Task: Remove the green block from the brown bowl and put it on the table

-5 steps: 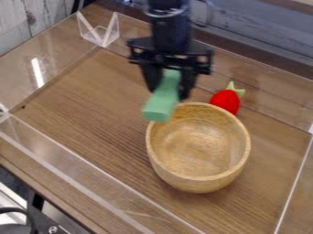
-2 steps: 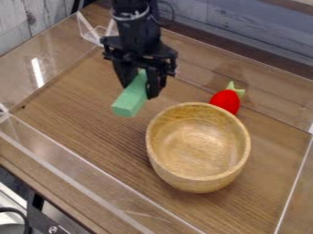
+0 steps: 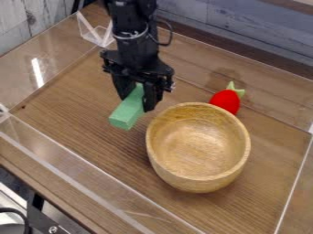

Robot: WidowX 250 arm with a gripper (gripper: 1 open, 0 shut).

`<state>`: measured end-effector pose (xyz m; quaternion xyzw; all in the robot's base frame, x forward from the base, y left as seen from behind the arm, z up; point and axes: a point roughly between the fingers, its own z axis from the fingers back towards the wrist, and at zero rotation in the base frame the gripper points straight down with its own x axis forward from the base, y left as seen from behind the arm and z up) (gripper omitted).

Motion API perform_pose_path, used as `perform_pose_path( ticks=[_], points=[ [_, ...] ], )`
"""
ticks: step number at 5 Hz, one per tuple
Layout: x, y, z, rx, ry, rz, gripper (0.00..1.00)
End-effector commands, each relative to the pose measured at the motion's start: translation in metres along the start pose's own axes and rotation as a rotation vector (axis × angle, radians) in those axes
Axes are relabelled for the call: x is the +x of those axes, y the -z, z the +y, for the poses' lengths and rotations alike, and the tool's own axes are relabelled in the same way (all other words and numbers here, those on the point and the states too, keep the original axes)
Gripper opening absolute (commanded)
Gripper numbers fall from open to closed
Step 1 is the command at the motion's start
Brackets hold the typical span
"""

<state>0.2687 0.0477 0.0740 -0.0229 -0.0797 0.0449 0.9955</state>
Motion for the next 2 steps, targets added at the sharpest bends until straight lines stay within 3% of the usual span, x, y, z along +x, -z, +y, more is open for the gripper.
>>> perform_pose_path(
  ticks=[1,2],
  points=[
    [0.010,-0.007,0.017,0.001,0.050,-0.024,0.00],
    [0.014,-0.007,0.028,-0.007,0.097,-0.020,0.00]
  ],
)
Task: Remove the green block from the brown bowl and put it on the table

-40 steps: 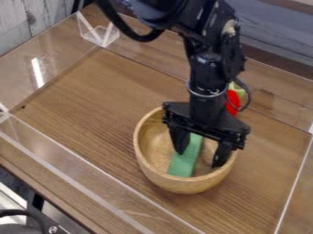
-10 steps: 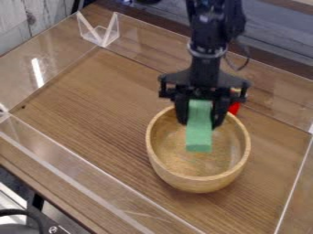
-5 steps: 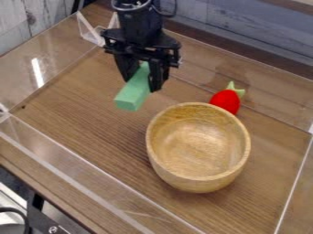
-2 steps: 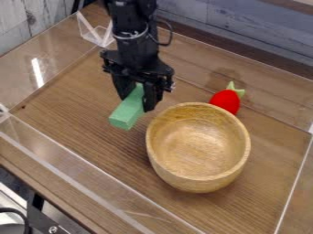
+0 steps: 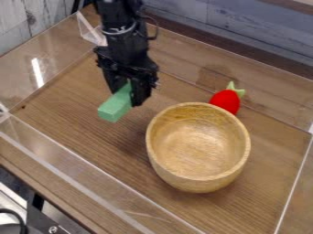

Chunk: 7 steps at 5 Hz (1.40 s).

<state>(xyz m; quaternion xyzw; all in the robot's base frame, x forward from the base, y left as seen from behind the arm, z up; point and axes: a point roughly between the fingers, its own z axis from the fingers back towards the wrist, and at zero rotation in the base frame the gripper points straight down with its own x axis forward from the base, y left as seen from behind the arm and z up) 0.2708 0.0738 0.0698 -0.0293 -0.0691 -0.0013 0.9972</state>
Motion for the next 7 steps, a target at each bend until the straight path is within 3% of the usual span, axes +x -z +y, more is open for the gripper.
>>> perform_pose_path(
  ticks=[1,2,4,6,7],
  points=[
    [0.009,-0.007,0.008,0.021,-0.035,-0.040,0.00],
    [0.011,-0.004,0.012,0.024,-0.061,-0.039,0.00],
    [0.017,-0.018,0.011,0.020,-0.062,-0.033,0.00],
    [0.004,-0.001,0.009,0.023,-0.100,-0.027,0.00],
    [0.004,0.006,0.014,0.026,-0.140,-0.030,0.00]
  ],
)
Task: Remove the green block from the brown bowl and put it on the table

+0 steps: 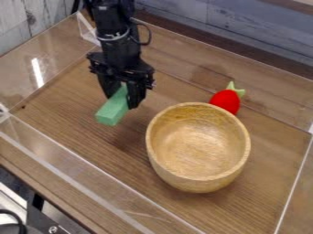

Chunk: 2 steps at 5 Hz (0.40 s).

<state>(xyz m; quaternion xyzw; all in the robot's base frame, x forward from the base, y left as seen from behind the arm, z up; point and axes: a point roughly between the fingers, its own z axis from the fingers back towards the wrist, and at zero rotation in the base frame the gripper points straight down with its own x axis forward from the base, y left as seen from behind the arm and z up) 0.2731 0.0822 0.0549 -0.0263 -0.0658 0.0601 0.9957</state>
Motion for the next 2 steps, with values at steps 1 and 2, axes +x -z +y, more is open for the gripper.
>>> perform_pose_path(
  ticks=[1,2],
  points=[
    [0.0050,-0.0009,0.0082,0.012,-0.057,-0.036,0.00],
    [-0.0013,-0.0025,0.0014,0.006,-0.046,-0.037,0.00]
  ],
)
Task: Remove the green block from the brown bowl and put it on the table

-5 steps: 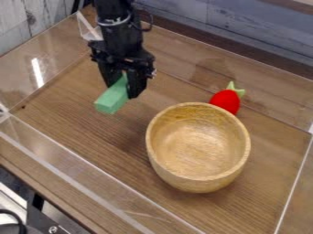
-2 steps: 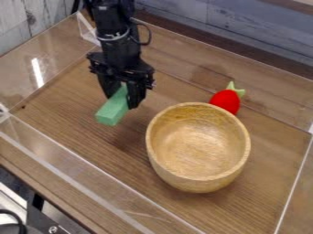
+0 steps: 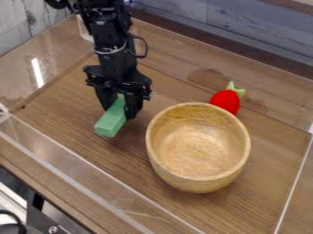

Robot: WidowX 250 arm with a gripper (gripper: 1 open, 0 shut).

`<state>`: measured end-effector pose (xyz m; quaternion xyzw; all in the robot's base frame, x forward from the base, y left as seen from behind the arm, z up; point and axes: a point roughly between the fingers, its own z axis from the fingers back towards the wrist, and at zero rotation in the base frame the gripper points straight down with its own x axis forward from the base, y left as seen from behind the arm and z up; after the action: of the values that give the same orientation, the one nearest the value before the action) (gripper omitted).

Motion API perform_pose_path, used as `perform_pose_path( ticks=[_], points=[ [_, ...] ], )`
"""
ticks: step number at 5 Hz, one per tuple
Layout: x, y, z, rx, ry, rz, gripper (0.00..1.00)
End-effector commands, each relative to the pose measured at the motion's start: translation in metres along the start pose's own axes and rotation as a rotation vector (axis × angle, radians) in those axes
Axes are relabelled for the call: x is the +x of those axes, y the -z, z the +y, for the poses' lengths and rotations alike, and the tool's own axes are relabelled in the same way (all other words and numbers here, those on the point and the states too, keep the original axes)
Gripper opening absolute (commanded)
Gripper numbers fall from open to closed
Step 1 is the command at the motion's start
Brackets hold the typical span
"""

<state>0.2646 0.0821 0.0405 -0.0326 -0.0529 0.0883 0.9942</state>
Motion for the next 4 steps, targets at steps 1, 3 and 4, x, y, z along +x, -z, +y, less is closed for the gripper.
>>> perform_pose_path(
  ticks=[1,3,4],
  points=[
    [0.012,-0.026,0.004,0.009,0.008,-0.060,1.00],
    [0.033,-0.062,-0.005,0.005,0.032,-0.116,1.00],
    [0.032,-0.058,-0.010,0.007,0.073,-0.108,1.00]
  ],
)
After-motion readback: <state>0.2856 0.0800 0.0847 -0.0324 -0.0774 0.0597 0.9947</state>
